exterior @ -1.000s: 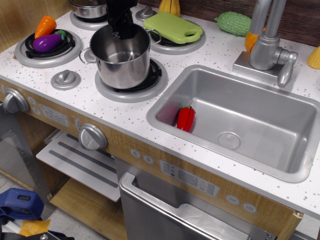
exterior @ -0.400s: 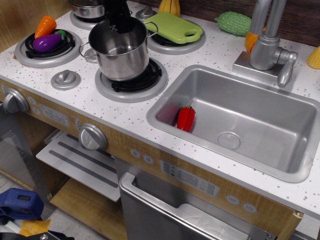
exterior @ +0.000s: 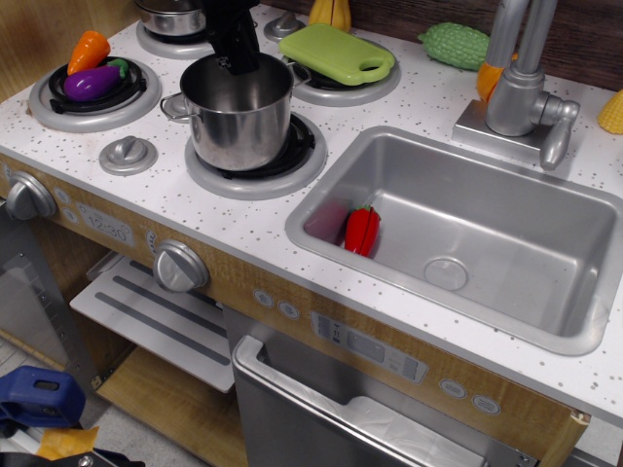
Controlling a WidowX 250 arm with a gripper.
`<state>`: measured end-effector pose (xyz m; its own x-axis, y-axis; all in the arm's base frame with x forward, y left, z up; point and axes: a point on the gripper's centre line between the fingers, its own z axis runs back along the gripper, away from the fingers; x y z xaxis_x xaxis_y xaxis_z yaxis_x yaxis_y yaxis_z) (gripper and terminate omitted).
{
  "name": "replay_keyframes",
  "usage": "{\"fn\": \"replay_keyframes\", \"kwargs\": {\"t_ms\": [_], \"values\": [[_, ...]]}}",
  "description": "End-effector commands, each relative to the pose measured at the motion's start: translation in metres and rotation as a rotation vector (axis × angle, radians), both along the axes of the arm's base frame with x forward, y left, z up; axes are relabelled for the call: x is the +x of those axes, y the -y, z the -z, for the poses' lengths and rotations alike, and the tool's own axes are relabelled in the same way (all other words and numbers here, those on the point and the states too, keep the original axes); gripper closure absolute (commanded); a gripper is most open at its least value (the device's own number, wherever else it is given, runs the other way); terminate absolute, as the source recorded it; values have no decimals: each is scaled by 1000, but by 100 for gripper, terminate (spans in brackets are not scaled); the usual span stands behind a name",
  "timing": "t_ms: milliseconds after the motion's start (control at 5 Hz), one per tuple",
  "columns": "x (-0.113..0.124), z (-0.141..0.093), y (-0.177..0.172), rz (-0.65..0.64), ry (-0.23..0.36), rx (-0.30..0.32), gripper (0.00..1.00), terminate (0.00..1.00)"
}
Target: Put pot on stove which is near stove
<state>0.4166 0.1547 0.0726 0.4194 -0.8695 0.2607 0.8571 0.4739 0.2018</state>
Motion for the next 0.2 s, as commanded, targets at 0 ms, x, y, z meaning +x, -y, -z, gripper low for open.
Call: {"fn": "replay_keyframes", "kwargs": {"t_ms": [0], "values": [[1, -26, -7, -13, 58, 25, 0, 100]]}}
